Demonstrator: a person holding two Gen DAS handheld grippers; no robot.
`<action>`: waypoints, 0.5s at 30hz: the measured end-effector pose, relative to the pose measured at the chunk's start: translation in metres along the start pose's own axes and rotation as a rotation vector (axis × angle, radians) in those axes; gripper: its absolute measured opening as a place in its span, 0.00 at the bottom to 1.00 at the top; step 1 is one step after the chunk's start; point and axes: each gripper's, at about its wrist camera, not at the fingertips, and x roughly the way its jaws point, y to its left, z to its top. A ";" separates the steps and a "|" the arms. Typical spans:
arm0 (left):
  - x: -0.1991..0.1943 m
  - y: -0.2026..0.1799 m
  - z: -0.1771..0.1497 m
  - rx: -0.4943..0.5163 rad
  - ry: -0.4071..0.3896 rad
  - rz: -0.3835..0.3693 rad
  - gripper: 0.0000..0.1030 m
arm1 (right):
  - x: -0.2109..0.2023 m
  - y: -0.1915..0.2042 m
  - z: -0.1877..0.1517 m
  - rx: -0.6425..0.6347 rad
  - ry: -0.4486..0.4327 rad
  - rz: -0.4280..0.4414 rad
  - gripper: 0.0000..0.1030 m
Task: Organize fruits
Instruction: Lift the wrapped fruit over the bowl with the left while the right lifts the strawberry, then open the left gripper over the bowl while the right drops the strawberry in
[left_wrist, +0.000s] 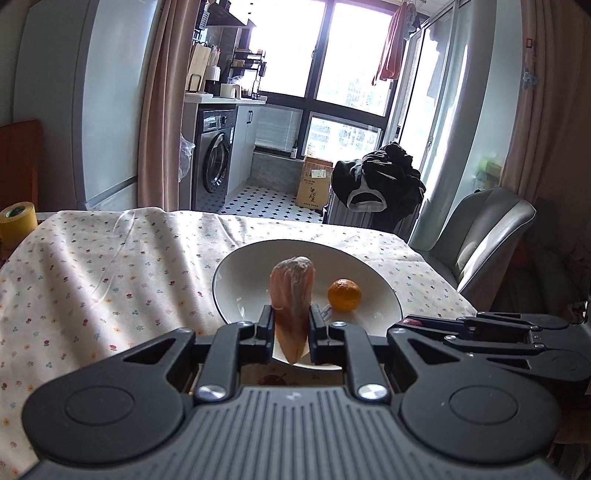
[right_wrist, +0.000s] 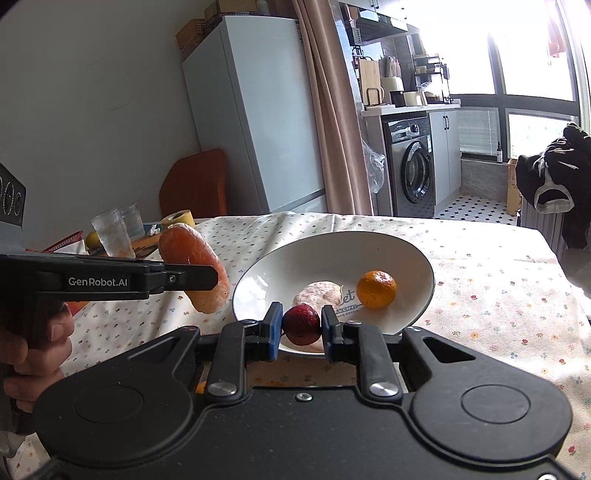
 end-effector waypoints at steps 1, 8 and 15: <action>0.003 -0.001 0.002 -0.003 0.002 0.000 0.16 | 0.002 -0.002 0.000 0.008 0.001 -0.002 0.20; 0.025 -0.004 0.008 -0.027 0.025 -0.002 0.16 | 0.008 -0.014 0.001 0.039 -0.002 -0.014 0.20; 0.028 -0.002 0.006 -0.046 0.023 0.035 0.24 | 0.011 -0.019 0.001 0.055 -0.003 -0.029 0.20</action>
